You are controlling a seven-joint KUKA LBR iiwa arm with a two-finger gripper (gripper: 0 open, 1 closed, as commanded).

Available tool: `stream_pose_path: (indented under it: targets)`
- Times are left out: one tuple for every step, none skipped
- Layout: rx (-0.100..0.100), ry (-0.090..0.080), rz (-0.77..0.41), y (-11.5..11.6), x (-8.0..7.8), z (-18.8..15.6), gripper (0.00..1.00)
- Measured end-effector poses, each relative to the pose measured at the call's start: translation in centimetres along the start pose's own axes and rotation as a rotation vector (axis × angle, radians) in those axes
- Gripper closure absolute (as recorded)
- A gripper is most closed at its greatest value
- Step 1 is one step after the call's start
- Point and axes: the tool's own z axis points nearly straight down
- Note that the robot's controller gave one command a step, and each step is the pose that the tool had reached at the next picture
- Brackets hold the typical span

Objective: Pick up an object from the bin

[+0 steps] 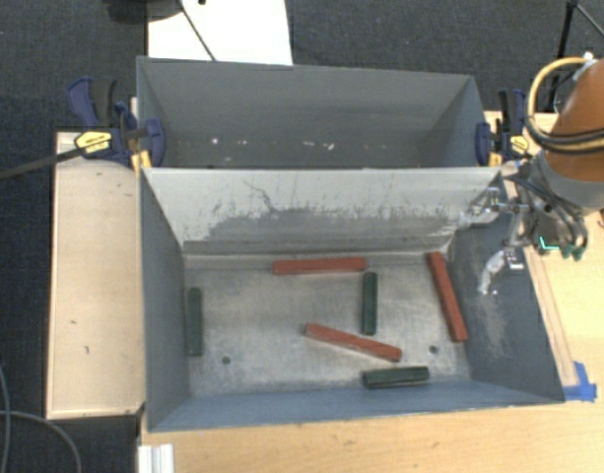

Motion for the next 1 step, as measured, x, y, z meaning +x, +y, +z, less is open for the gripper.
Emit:
stream_pose_path:
  targets:
    - [0.001, -0.008, -0.003, 0.06, -0.16, -0.47, 0.00]
